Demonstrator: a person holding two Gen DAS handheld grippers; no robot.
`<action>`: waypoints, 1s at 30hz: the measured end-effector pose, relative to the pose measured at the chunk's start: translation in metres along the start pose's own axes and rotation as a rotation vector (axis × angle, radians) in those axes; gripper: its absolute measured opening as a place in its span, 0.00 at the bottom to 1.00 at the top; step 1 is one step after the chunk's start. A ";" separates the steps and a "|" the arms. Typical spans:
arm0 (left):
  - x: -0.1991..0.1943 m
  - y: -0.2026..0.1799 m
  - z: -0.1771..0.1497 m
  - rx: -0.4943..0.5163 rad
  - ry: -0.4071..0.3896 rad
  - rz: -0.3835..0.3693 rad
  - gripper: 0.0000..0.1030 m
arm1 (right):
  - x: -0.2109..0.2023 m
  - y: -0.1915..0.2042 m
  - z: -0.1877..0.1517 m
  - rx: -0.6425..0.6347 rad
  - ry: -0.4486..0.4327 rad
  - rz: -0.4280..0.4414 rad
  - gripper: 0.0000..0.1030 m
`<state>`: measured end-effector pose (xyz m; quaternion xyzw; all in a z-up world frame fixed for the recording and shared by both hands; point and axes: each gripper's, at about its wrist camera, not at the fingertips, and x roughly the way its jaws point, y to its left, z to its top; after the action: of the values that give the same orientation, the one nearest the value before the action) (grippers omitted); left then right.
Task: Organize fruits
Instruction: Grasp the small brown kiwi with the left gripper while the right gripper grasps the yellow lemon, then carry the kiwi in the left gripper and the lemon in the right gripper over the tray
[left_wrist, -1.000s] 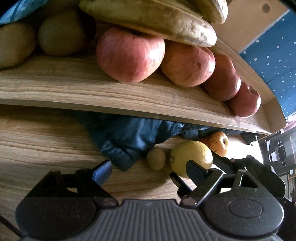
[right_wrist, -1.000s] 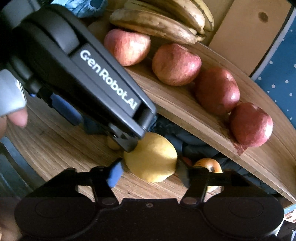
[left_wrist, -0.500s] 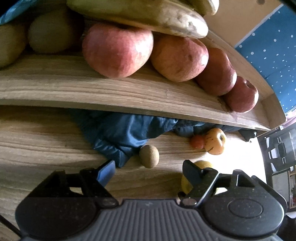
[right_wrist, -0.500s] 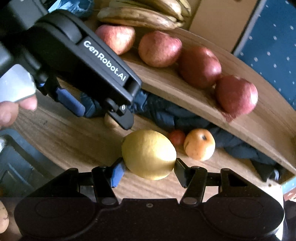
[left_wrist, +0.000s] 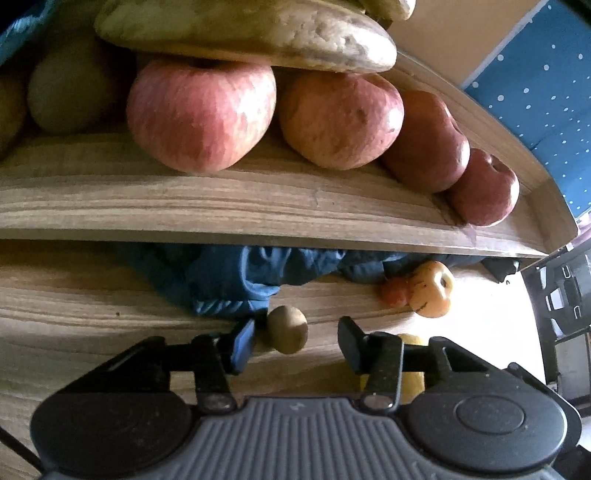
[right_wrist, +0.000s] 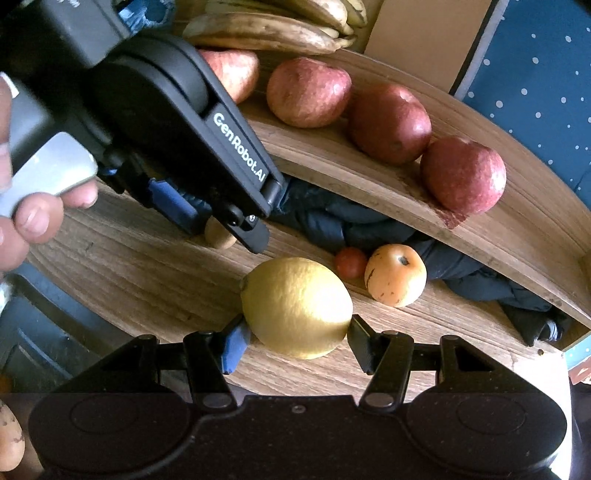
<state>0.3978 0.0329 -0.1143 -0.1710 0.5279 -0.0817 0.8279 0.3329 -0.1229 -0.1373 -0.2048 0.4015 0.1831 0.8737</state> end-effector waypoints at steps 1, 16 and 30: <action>0.000 0.000 0.000 0.004 -0.003 0.006 0.43 | 0.000 0.000 0.000 0.001 0.000 0.000 0.58; 0.000 -0.001 -0.008 0.010 0.010 -0.007 0.26 | -0.003 -0.003 -0.001 0.031 -0.016 0.010 0.57; -0.015 -0.008 -0.026 0.040 0.023 -0.012 0.26 | -0.012 0.000 -0.009 0.041 -0.046 0.023 0.56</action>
<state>0.3685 0.0249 -0.1084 -0.1565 0.5348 -0.0990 0.8245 0.3197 -0.1290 -0.1332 -0.1778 0.3872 0.1894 0.8847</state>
